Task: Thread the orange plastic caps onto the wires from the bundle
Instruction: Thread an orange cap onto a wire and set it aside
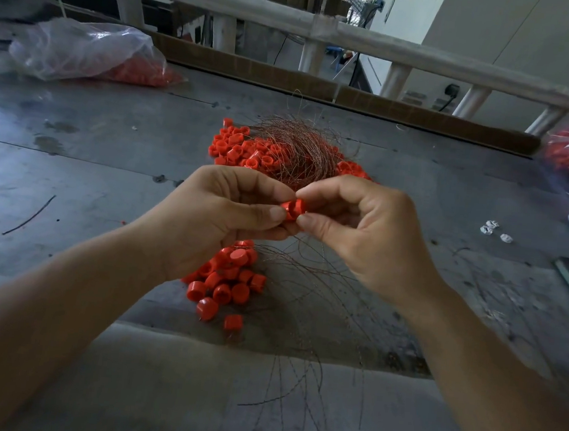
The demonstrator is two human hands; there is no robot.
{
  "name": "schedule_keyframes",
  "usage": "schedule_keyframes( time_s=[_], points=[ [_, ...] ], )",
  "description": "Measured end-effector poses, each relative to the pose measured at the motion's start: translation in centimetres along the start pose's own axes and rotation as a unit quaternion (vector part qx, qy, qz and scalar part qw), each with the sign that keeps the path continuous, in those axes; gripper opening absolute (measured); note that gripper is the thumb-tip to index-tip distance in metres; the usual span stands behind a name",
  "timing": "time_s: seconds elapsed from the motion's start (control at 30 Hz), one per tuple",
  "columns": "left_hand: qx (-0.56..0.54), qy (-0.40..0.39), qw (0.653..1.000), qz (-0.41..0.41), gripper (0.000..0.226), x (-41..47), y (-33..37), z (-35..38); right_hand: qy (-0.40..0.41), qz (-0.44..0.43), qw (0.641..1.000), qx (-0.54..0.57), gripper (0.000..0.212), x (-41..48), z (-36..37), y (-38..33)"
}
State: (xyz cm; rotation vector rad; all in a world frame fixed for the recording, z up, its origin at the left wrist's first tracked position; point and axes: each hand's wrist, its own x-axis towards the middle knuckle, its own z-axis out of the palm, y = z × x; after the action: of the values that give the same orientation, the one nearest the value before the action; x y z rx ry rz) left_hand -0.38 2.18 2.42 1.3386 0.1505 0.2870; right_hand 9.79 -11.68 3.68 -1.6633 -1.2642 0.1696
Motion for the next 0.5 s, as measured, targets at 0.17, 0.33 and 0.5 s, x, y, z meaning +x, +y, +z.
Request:
schedule_keyframes(
  time_s=[0.17,0.33,0.5],
  points=[
    [0.005,-0.003,1.0,0.001,0.019,0.07,-0.13,-0.14,0.0,-0.003,1.0,0.008,0.027,0.01,0.15,0.02],
    [0.003,-0.001,1.0,-0.004,0.017,0.04,-0.11,-0.15,0.003,-0.007,1.0,-0.015,0.027,-0.01,0.17,-0.02],
    [0.009,0.004,1.0,-0.003,0.017,-0.11,0.03,0.07,0.003,-0.01,1.0,-0.024,0.027,-0.05,0.19,-0.11]
  ],
)
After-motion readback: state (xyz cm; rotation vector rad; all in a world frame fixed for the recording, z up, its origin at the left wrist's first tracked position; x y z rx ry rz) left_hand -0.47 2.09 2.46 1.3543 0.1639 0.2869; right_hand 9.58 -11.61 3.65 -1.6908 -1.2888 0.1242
